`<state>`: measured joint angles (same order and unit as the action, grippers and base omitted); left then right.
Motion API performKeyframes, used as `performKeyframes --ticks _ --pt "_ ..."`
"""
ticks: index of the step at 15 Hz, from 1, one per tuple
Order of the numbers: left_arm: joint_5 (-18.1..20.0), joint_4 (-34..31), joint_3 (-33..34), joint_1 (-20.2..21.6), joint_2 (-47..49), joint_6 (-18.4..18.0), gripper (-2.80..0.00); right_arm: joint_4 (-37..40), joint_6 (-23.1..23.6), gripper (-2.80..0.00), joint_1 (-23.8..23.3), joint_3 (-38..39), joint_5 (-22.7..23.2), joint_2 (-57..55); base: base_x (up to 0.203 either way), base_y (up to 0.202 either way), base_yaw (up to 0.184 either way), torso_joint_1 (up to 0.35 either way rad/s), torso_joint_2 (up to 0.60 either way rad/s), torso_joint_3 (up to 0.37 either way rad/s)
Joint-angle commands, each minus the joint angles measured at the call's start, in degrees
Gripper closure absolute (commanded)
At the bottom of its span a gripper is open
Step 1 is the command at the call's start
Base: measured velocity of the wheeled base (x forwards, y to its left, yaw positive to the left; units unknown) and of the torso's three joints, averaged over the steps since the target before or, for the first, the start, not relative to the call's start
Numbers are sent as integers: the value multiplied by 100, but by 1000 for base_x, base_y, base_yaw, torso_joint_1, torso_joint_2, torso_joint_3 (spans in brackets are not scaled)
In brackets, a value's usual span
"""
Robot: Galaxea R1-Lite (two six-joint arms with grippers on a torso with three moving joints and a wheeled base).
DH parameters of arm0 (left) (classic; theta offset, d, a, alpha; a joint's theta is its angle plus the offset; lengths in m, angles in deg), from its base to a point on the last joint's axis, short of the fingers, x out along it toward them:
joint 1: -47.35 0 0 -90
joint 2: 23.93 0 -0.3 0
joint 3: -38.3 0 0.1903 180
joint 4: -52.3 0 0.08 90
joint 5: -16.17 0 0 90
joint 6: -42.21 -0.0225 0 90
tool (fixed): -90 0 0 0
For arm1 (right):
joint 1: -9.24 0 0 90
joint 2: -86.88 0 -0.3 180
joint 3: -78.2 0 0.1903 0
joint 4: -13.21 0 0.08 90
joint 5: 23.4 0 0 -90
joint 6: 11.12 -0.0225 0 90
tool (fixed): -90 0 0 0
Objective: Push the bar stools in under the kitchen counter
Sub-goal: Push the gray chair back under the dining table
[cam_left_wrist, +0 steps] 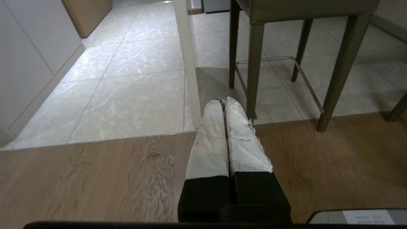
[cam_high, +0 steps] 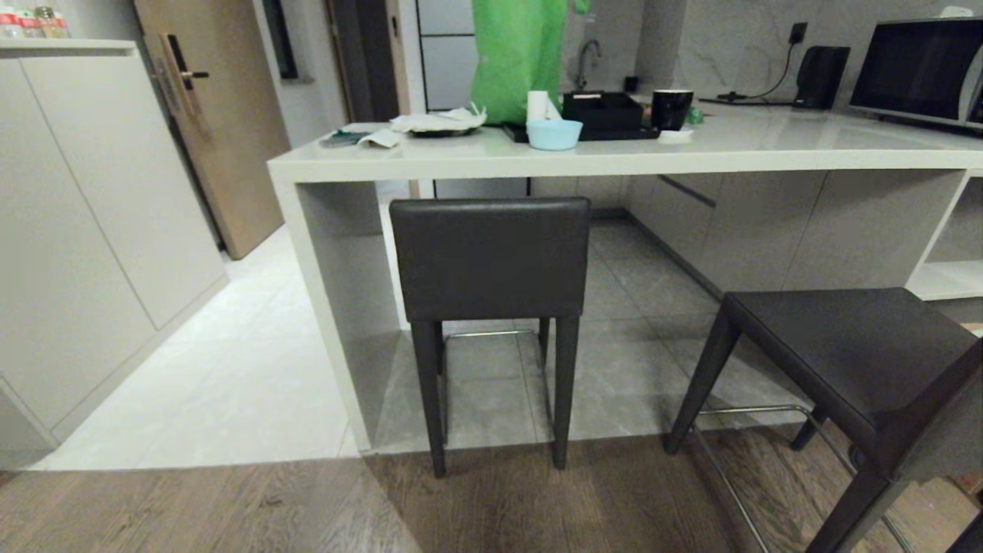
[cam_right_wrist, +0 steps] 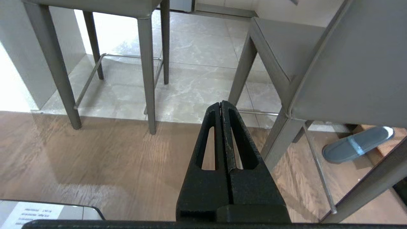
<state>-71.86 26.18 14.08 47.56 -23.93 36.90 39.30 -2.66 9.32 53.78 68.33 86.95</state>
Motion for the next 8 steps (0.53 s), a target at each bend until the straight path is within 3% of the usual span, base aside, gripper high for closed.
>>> performKeyframes --ticks 1,8 --pt "-13 3 6 -3 -9 56 0 0 7 0 1 -1 3 -7 0 0 0 0 0 0" --pt "-21 3 6 -3 -9 48 0 0 7 0 1 -1 3 -7 0 0 0 0 0 0"
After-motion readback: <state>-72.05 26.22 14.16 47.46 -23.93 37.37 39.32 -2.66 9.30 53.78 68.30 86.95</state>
